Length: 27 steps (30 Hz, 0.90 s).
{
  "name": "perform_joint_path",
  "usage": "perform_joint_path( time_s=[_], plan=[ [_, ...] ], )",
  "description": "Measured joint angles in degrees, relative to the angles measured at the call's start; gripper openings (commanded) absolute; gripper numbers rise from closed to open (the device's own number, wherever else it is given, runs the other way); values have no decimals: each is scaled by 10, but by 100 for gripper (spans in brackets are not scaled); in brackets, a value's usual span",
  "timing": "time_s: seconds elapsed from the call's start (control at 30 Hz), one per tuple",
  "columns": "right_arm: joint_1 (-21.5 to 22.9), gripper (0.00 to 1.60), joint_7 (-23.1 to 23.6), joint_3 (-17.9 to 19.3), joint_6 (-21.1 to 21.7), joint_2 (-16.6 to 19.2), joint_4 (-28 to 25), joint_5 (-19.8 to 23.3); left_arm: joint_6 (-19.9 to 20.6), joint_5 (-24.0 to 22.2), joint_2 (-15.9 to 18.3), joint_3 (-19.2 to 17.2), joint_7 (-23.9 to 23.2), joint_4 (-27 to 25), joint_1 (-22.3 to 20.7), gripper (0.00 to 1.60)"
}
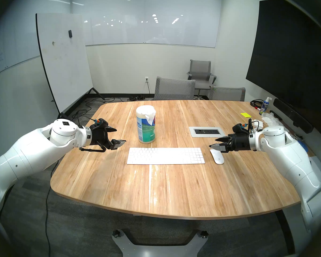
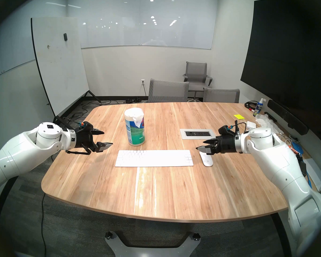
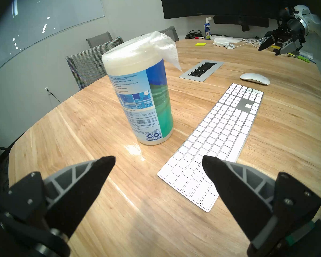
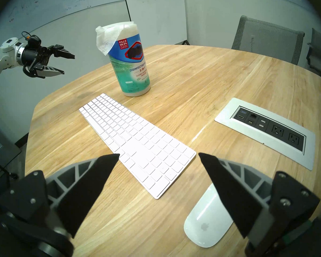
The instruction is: Wipe the keyboards and mice with a disinfecting wipe, then set the wipe down
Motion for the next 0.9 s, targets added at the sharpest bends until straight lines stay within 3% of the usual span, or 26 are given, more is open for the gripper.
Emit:
perform_joint_path(
  time_s=[0.9],
  plan=[
    [-1, 160, 0, 0, 0, 0, 0, -1, 0, -2, 1, 2, 1, 0, 0, 160]
  ],
)
